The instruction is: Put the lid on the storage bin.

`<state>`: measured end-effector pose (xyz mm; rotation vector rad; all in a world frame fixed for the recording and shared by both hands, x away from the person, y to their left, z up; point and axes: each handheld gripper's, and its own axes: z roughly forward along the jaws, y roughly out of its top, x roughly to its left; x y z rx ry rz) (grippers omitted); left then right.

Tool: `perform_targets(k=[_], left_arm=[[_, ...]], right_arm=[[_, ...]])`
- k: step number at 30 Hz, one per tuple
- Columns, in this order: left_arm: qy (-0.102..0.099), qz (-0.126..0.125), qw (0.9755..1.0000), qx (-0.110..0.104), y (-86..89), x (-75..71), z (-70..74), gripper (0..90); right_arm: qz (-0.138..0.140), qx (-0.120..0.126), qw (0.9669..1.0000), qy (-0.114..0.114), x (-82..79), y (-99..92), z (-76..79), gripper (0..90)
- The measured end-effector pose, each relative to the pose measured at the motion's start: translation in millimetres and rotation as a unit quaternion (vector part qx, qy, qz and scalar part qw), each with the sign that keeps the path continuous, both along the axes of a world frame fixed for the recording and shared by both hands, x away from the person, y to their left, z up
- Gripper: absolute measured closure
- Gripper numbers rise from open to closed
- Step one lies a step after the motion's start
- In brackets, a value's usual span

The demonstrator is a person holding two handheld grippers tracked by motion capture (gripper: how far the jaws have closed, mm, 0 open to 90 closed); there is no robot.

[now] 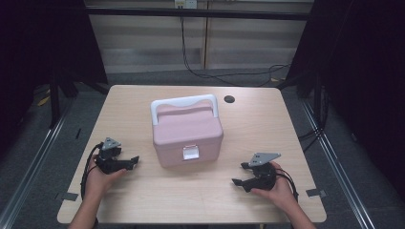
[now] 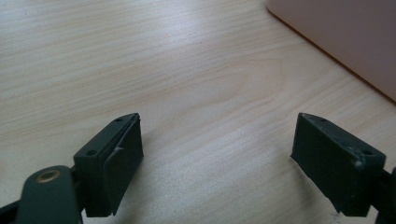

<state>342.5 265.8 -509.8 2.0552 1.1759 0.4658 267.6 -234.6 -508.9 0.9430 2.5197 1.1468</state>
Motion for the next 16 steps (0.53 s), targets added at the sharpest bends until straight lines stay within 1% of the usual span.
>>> perform_targets(k=[1, 2, 16], left_arm=[[-0.002, -0.003, 0.9999, 0.010, -1.3, -0.2, 0.0, 15.3], [-0.001, -0.004, 0.9999, 0.012, -2.0, -0.4, 0.0, 14.7], [0.000, -0.004, 0.9999, 0.011, -1.7, -0.3, 0.1, 14.5]], right_arm=[[-0.002, -0.002, 1.0000, -0.007, -0.6, 0.9, -1.1, 25.5], [-0.001, -0.008, 0.9999, -0.010, -0.8, 1.7, -1.1, 24.7], [0.000, -0.011, 0.9999, -0.012, -0.1, 3.0, -1.3, 23.6]])
